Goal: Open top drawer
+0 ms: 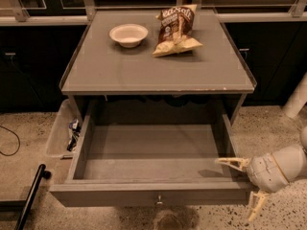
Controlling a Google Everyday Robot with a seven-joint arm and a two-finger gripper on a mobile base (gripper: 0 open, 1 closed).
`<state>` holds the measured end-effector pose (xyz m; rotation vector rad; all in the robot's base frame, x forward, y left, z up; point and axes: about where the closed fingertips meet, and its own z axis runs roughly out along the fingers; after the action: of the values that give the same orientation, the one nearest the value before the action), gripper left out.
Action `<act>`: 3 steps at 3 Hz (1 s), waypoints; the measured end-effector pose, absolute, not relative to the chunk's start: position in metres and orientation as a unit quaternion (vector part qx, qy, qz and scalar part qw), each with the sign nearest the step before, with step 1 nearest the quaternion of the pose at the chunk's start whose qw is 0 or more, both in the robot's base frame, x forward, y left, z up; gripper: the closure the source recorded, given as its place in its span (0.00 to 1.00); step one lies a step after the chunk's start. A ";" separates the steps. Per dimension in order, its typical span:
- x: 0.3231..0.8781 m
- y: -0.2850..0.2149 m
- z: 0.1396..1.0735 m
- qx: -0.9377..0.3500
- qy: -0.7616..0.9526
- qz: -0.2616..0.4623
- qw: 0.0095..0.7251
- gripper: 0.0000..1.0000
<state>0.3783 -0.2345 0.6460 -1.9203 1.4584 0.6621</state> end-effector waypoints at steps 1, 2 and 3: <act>0.403 -0.211 0.680 -0.761 0.517 0.238 0.312 0.00; 0.422 -0.195 0.741 -0.796 0.479 0.193 0.315 0.00; 0.436 -0.183 0.797 -0.821 0.449 0.158 0.314 0.00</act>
Offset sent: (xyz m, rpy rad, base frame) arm 0.0686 0.0556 0.1801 -0.1461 -0.3187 0.2175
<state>0.4362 -0.1828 0.7968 -2.1645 1.1832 0.4167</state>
